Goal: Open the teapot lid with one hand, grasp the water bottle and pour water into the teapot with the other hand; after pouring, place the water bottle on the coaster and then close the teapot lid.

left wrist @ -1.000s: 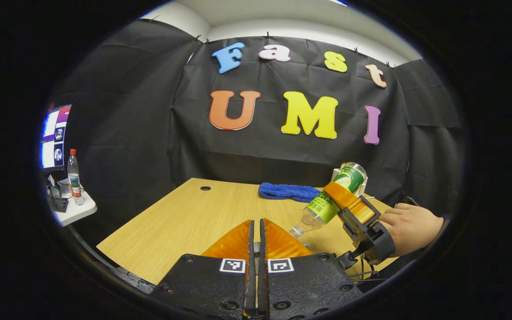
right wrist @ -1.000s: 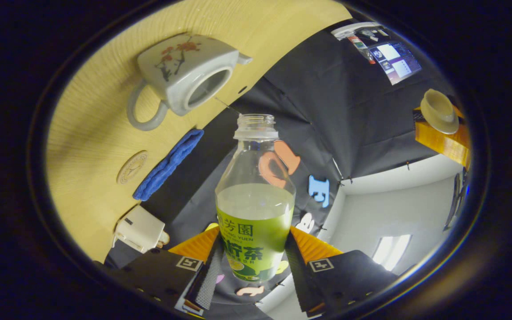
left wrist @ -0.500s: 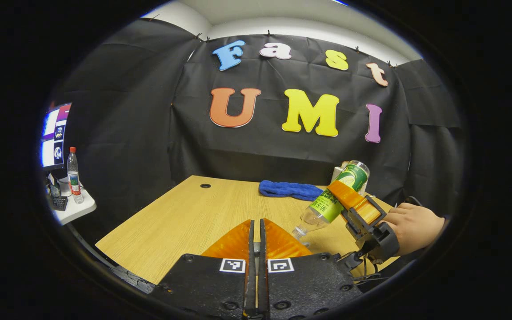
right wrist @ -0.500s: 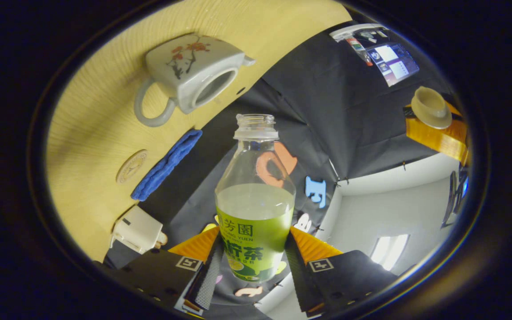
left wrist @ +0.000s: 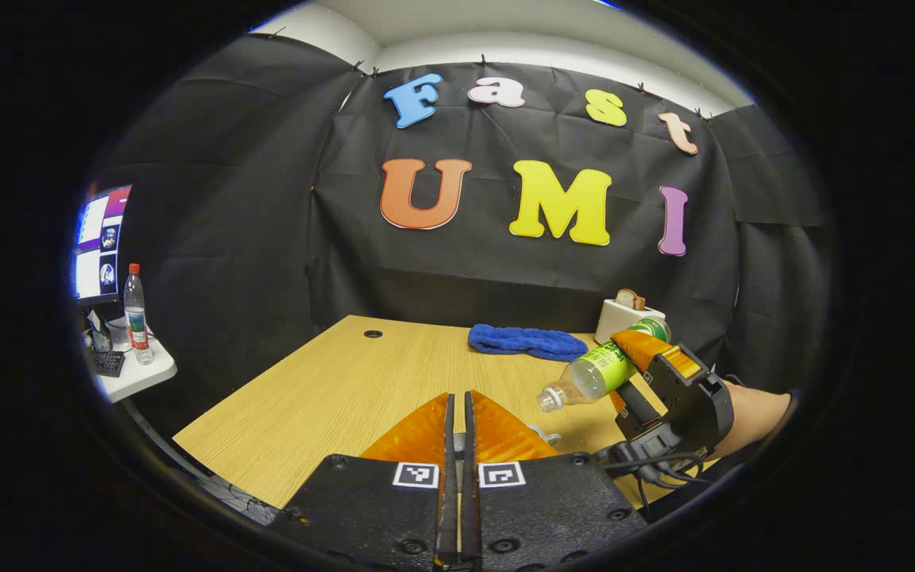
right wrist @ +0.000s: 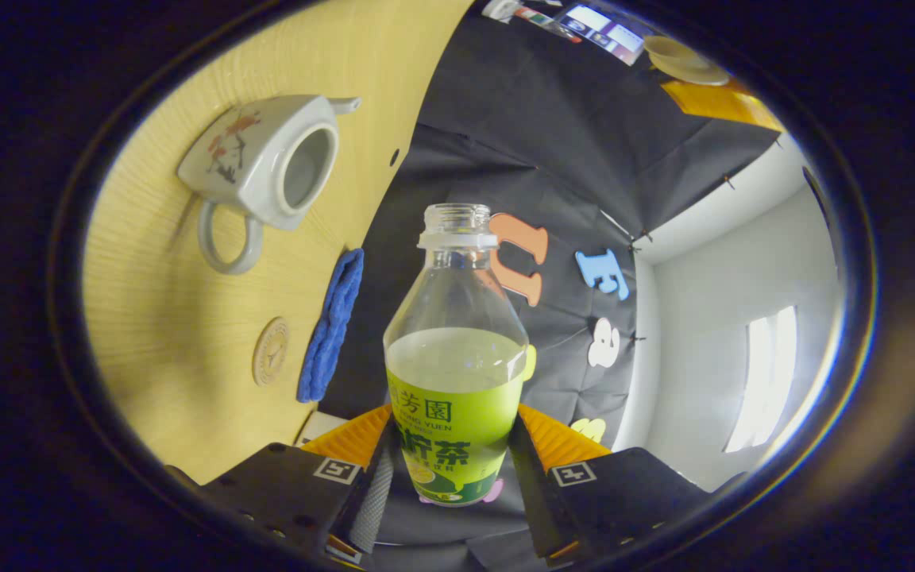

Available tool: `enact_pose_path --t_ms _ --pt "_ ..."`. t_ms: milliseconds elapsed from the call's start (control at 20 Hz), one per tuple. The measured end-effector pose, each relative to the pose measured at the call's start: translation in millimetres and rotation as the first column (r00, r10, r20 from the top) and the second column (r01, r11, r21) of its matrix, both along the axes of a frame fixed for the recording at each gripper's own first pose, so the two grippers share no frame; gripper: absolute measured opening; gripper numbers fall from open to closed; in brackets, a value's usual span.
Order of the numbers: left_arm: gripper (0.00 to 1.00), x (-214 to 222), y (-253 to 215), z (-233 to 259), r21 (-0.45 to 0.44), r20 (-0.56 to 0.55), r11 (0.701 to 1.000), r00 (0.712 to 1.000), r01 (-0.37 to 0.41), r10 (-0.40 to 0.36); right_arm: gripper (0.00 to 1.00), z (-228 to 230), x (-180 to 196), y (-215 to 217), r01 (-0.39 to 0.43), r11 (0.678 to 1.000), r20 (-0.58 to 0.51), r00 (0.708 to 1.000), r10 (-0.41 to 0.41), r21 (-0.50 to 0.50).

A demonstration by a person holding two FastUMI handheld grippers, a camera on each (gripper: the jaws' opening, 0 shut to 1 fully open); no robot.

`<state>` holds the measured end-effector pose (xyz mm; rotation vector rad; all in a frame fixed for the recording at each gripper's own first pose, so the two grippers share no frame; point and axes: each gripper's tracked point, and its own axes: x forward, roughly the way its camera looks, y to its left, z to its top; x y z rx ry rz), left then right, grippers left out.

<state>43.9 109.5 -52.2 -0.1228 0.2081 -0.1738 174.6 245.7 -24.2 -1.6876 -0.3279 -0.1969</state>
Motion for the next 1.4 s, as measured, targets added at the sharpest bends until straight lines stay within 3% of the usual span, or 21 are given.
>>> enact_pose_path --t_ms 150,300,500,650,900,1050,1100,1250,1400 --pt "0.04 1.0 1.9 0.1 -0.005 0.0 1.0 1.0 -0.008 0.008 0.72 -23.7 1.1 -8.0 -0.001 0.978 -0.125 0.992 0.027 0.207" --pt "0.04 -1.0 1.6 0.9 -0.009 -0.003 1.0 1.0 -0.004 0.004 0.75 -51.9 5.1 -18.3 0.072 0.909 -0.274 0.96 0.048 0.411" --pt "0.04 -2.4 1.4 7.6 -0.023 0.016 1.0 1.0 0.003 -0.003 0.72 -52.5 11.1 -21.7 0.106 0.769 -0.322 0.937 0.135 0.631" --pt "0.04 -0.5 -2.7 5.2 -0.039 0.008 0.999 1.0 0.012 -0.012 0.74 -42.5 19.2 -28.3 0.123 0.659 -0.319 0.93 0.185 0.742" --pt "0.04 -1.9 -3.8 4.4 -0.002 0.002 1.0 1.0 0.003 -0.003 0.72 -28.8 44.4 -46.7 0.161 0.433 -0.293 0.921 0.258 0.887" --pt "0.05 -4.7 -10.6 11.0 0.009 0.021 1.0 1.0 0.006 -0.006 0.72 -14.7 66.8 -46.4 0.173 0.219 -0.243 0.905 0.349 0.96" --pt "0.05 -4.8 -12.7 14.4 0.01 0.032 1.0 0.999 0.007 -0.007 0.72 -15.0 74.6 -41.9 0.183 0.161 -0.232 0.894 0.384 0.97" --pt "0.05 -4.7 -19.8 21.2 -0.003 0.062 1.0 0.998 0.015 -0.015 0.72 -22.8 98.3 -35.3 0.244 0.034 -0.233 0.861 0.453 0.969" --pt "0.05 -1.2 -21.7 15.7 0.014 0.054 1.0 0.998 0.019 -0.019 0.72 -31.0 132.9 -33.6 0.293 -0.094 -0.212 0.845 0.49 0.951"
